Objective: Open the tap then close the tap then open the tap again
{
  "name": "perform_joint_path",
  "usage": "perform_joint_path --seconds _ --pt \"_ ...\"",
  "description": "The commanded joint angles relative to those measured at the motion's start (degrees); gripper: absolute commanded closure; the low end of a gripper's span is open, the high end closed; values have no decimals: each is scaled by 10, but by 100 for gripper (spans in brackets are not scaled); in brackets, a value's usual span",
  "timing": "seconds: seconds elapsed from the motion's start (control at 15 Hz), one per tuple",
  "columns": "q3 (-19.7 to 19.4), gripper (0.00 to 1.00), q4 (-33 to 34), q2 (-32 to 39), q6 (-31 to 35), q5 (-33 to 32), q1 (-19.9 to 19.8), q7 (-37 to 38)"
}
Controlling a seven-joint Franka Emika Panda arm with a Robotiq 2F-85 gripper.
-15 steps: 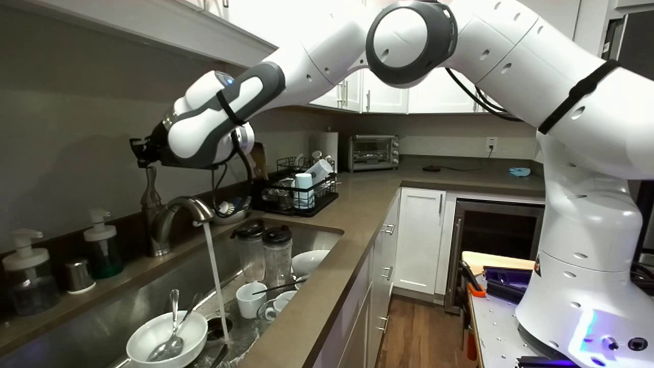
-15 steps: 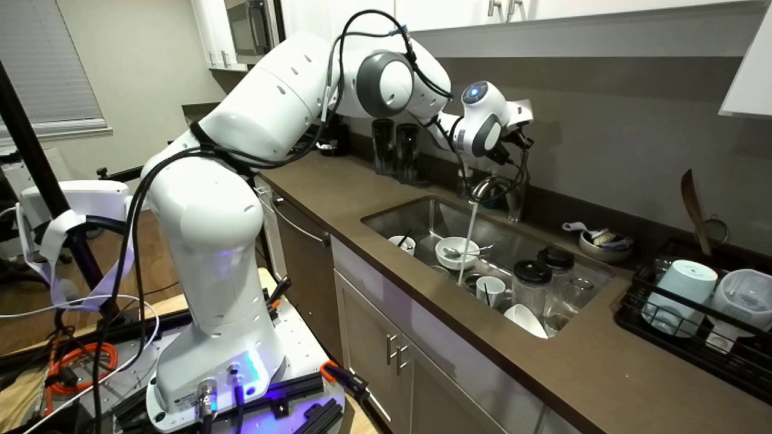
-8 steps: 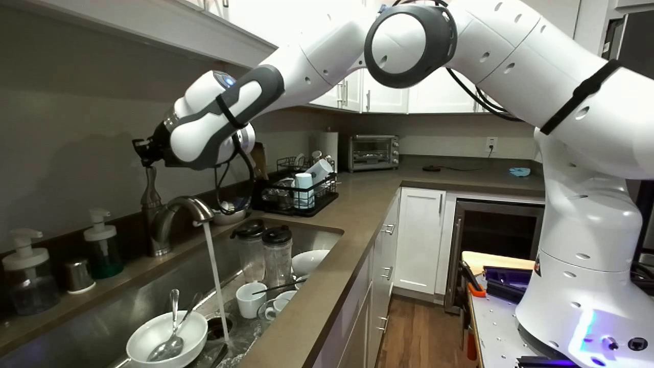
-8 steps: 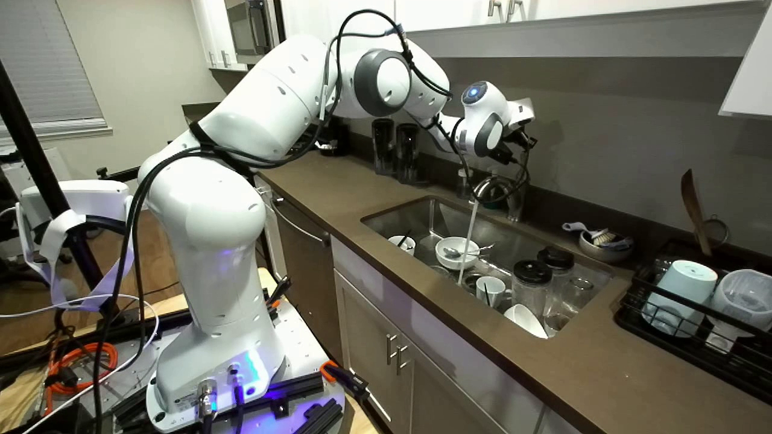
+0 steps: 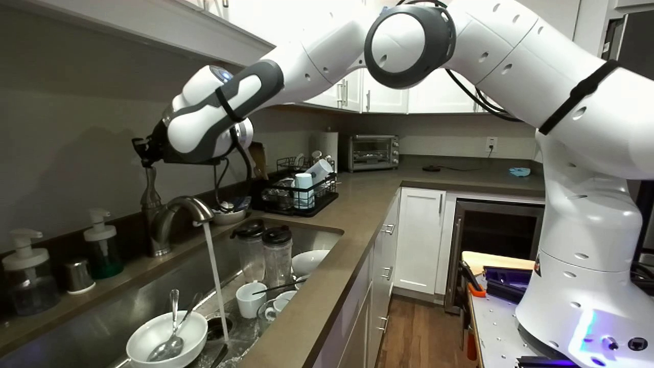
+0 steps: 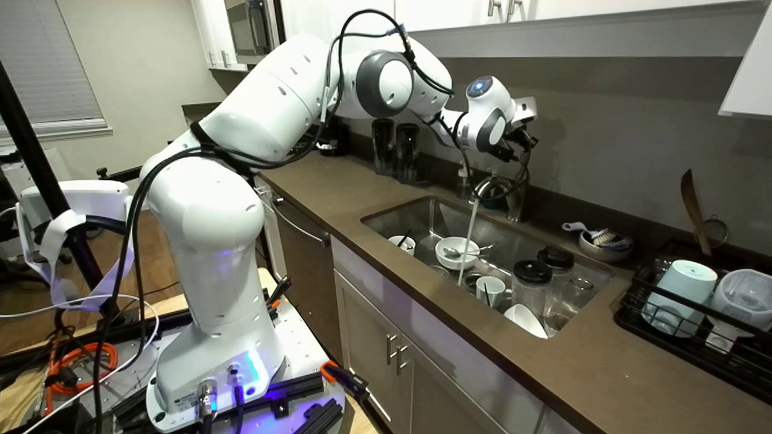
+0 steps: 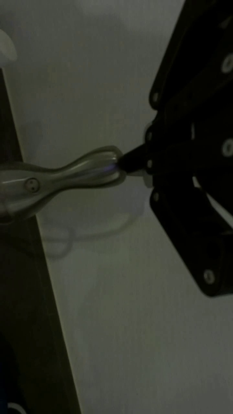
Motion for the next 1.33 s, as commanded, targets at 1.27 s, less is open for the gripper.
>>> perform_joint_path --seconds 1.27 --pt "25 100 -134 -54 70 15 -9 -25"
